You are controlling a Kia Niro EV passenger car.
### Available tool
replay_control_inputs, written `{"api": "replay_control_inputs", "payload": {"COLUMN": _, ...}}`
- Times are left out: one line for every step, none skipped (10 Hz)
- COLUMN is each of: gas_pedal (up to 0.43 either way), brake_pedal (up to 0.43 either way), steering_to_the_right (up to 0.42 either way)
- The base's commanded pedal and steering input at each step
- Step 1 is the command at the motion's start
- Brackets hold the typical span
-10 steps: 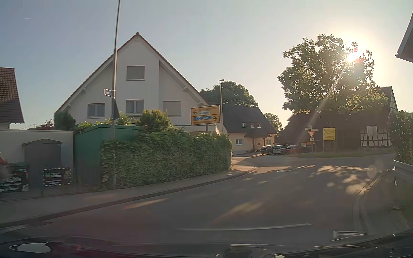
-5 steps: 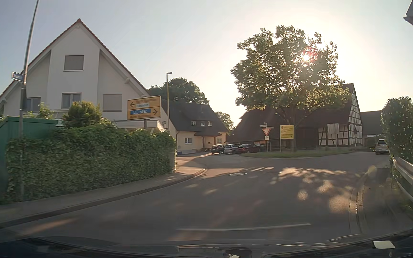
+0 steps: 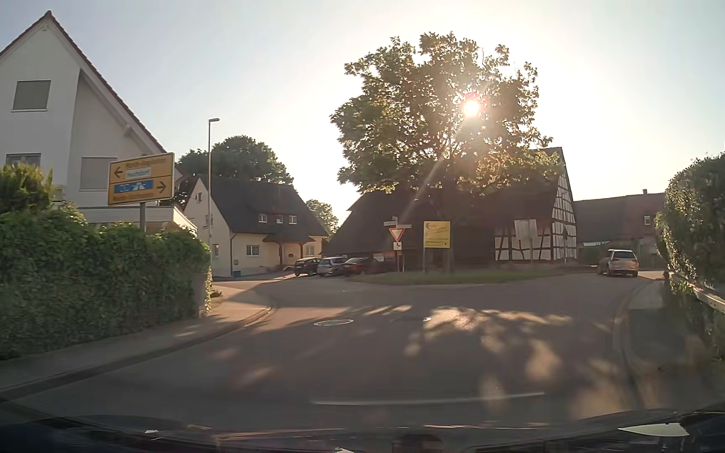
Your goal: Follow the waypoints while adhering to traffic rules and regulations
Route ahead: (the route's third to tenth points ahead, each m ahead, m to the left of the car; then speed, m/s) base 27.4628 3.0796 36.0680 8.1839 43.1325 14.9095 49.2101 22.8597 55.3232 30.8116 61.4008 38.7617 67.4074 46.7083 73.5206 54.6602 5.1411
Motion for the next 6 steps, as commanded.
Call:
{"api": "replay_control_inputs", "payload": {"gas_pedal": 0.067, "brake_pedal": 0.000, "steering_to_the_right": 0.166}}
{"api": "replay_control_inputs", "payload": {"gas_pedal": 0.067, "brake_pedal": 0.000, "steering_to_the_right": 0.142}}
{"api": "replay_control_inputs", "payload": {"gas_pedal": 0.067, "brake_pedal": 0.000, "steering_to_the_right": 0.119}}
{"api": "replay_control_inputs", "payload": {"gas_pedal": 0.067, "brake_pedal": 0.000, "steering_to_the_right": 0.094}}
{"api": "replay_control_inputs", "payload": {"gas_pedal": 0.067, "brake_pedal": 0.000, "steering_to_the_right": 0.079}}
{"api": "replay_control_inputs", "payload": {"gas_pedal": 0.067, "brake_pedal": 0.000, "steering_to_the_right": 0.061}}
